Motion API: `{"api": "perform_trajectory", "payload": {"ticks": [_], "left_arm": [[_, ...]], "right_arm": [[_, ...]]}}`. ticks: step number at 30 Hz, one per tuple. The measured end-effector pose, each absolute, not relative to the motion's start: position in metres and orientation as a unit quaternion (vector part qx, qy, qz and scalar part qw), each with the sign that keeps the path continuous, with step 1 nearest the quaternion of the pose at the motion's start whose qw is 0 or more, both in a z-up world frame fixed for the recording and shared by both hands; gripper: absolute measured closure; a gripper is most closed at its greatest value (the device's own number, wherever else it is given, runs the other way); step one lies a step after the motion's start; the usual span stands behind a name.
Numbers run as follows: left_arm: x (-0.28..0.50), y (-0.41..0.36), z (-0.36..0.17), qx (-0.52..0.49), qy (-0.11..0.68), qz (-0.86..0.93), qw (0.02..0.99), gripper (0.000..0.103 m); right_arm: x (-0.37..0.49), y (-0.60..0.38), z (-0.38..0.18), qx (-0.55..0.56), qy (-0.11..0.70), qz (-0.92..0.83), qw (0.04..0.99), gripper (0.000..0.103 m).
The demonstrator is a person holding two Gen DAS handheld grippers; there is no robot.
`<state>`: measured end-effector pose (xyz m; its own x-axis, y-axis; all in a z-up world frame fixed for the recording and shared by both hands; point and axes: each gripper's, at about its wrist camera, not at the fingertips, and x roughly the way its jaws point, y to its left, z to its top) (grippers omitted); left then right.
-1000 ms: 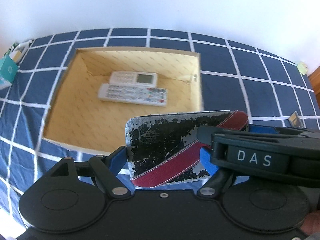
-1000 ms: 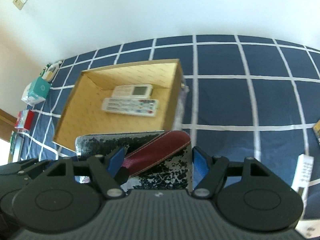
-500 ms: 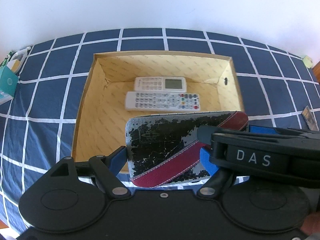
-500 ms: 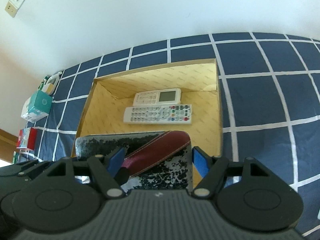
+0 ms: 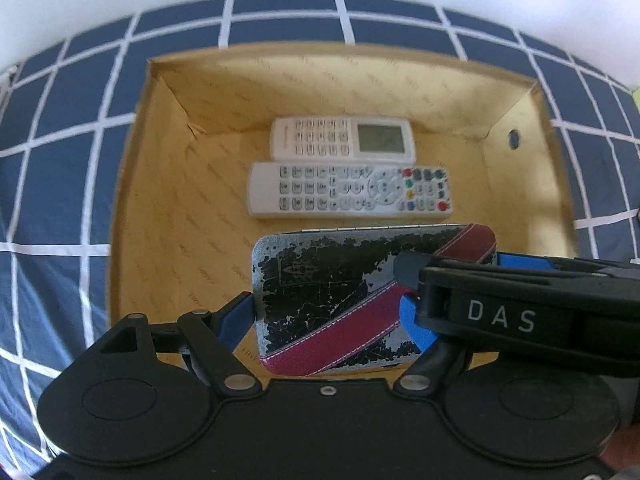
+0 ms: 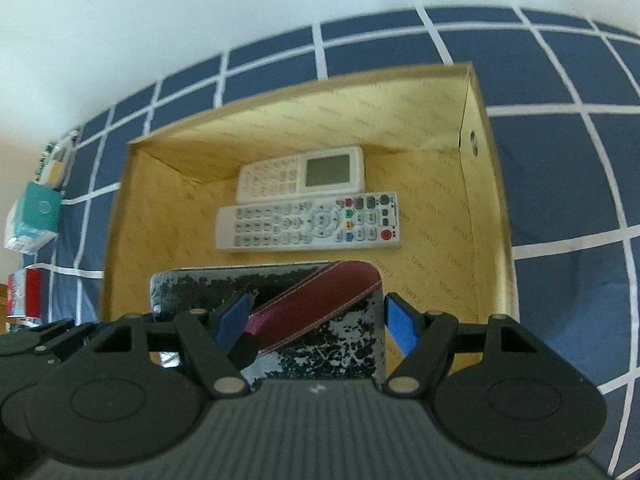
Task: Organize objects
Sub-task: 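Lift the patterned case with both grippers and carry it into the box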
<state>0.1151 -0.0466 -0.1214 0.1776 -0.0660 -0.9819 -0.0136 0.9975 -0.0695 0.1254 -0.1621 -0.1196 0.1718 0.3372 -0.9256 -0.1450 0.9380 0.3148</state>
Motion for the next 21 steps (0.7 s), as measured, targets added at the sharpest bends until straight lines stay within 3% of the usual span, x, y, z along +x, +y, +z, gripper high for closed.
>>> {"api": "perform_trajectory", "payload": {"ticks": [8,21], "left_arm": [[0.132,-0.036,-0.161,-0.043,0.669,-0.023,0.742,0.026],[0.15,-0.031,-0.181,-0.043,0.68,-0.032,0.731,0.026]], "right_arm": [[0.145,-0.15,-0.163,0.069,0.658,0.138,0.737,0.03],[0.161,-0.142,-0.185,0.068,0.672,0.126,0.727,0.03]]}}
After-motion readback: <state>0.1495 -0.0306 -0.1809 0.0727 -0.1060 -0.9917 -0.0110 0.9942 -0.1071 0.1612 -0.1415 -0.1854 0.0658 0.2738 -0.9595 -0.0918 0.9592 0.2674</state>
